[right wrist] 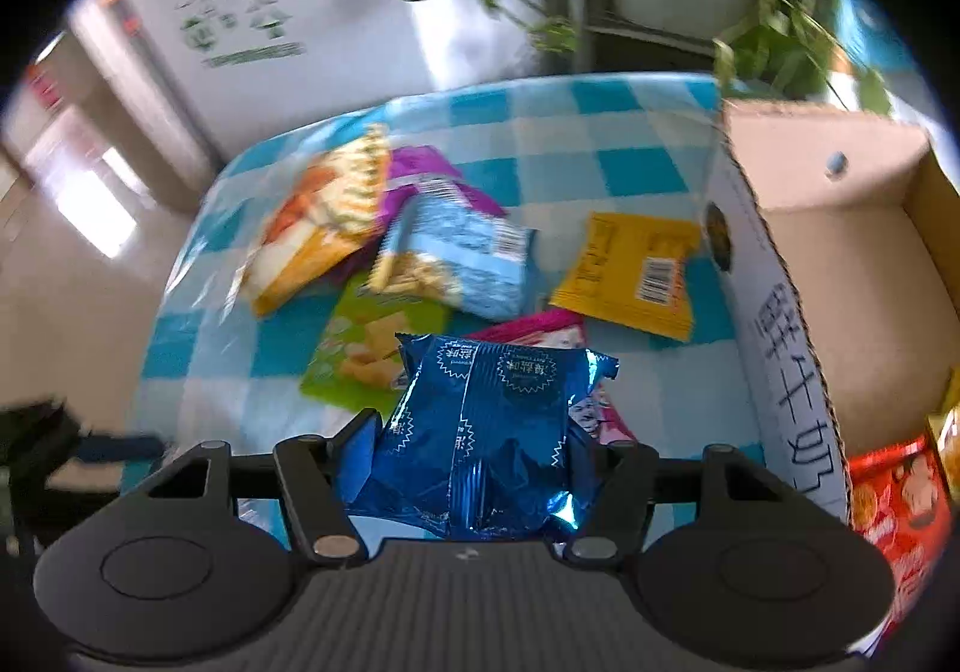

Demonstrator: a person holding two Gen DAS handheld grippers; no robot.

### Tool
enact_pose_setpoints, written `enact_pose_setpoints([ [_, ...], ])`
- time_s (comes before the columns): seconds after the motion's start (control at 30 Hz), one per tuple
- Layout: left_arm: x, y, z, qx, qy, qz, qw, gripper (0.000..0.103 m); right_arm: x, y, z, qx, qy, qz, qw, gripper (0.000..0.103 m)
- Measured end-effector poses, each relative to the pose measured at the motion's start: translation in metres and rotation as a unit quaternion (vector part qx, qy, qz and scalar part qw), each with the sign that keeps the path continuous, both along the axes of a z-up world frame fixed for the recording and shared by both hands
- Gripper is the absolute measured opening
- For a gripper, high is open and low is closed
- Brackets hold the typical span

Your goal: Organize snacks

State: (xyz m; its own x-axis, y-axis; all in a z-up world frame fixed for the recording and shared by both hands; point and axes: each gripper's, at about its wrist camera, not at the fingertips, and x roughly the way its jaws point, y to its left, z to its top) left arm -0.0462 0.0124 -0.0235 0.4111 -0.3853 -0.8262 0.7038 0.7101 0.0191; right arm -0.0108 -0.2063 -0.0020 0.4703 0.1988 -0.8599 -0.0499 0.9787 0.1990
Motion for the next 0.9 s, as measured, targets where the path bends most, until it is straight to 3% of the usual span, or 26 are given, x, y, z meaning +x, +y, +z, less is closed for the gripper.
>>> enact_pose_setpoints([
  [0.1, -0.004, -0.002, -0.001, 0.026, -0.017, -0.028, 0.9991, 0.077, -0.008, -0.002, 0.005, 0.015, -0.005, 0.031, 0.999, 0.069],
  [0.23, -0.004, -0.005, -0.005, 0.027, -0.006, -0.052, 0.9983, 0.078, -0.019, -0.002, 0.008, 0.034, -0.004, 0.061, 0.998, 0.069],
  [0.4, 0.0, -0.013, -0.008, 0.033, -0.009, -0.056, 0.9978, 0.082, -0.029, 0.003, 0.006, 0.037, 0.003, 0.085, 0.996, 0.069],
  [0.63, 0.001, -0.028, -0.025, 0.069, -0.014, -0.068, 0.9952, 0.082, -0.037, 0.011, 0.0, 0.031, 0.021, 0.11, 0.993, 0.069],
  [0.73, 0.005, -0.026, -0.023, 0.047, 0.01, -0.041, 0.998, 0.07, -0.038, 0.012, -0.005, 0.021, 0.03, 0.107, 0.994, 0.069],
  [0.9, 0.009, -0.022, -0.02, 0.046, 0.004, 0.0, 0.9989, 0.067, -0.039, 0.013, -0.01, 0.02, 0.043, 0.099, 0.994, 0.072],
])
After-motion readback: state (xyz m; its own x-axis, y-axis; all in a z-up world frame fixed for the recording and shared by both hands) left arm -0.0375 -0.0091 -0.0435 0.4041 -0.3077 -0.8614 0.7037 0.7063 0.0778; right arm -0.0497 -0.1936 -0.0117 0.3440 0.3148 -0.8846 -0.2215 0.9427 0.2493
